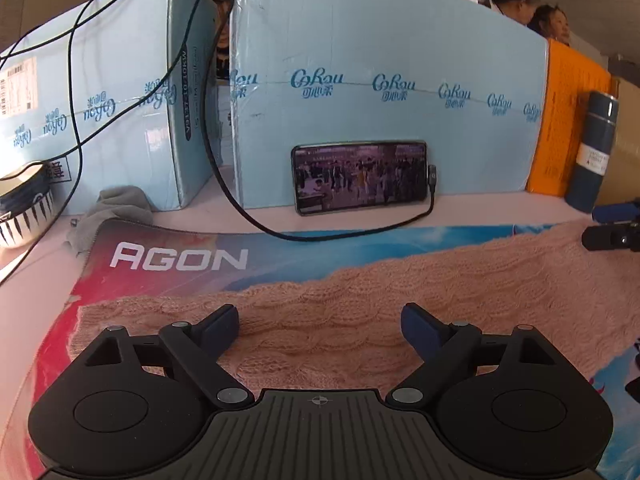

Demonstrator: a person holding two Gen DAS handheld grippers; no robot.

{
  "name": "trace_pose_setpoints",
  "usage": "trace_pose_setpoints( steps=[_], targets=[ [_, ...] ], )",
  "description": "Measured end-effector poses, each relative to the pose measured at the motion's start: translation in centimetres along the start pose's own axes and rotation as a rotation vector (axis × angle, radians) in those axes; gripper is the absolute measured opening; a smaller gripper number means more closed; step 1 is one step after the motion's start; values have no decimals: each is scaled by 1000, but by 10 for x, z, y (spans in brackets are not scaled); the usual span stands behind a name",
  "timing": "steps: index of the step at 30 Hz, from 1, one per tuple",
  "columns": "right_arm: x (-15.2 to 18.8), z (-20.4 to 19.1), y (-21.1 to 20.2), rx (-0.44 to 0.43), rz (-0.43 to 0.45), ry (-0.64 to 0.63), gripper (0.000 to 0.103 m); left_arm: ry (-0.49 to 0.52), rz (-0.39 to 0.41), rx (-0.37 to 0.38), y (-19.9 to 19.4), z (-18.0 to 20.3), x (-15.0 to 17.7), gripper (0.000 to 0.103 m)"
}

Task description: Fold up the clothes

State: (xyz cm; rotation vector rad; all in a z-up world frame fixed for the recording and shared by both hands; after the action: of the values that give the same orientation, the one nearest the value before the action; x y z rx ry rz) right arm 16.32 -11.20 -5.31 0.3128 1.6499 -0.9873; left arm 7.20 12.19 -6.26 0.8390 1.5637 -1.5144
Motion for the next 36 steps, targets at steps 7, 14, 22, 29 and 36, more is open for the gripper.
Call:
trace_pose_setpoints(
  steps=[7, 14, 22, 29, 36],
  targets=[
    [14, -9, 28, 7, -129, -34, 88, -30, 1, 13, -2, -7, 4, 90],
    [12, -32, -2, 6, -68, -142, 27, 3, 50, 34, -8, 2, -1, 90],
    [14, -83, -78, -10, 123, -284, 23, 143, 327, 304, -56, 53, -11, 91],
    [46, -119, -141, 14, 239, -365, 23, 495, 503, 480, -107, 111, 5, 96],
    [98, -139, -161, -146, 155, -349, 35, 852, 351, 572, -129, 144, 35, 96]
  ],
)
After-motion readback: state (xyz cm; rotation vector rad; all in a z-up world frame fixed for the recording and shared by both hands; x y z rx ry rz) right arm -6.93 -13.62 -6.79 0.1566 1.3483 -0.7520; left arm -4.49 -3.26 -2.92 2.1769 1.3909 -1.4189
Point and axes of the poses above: each gripper's, at about its wrist camera, not at the fingertips, and y roughly the way its jaws point, z to its right, x to its underside, the point moved 7 cm from there along y, roughly the way its jaws point, and after that the axes turned 7 degrees about z, right-handed, at the moved point
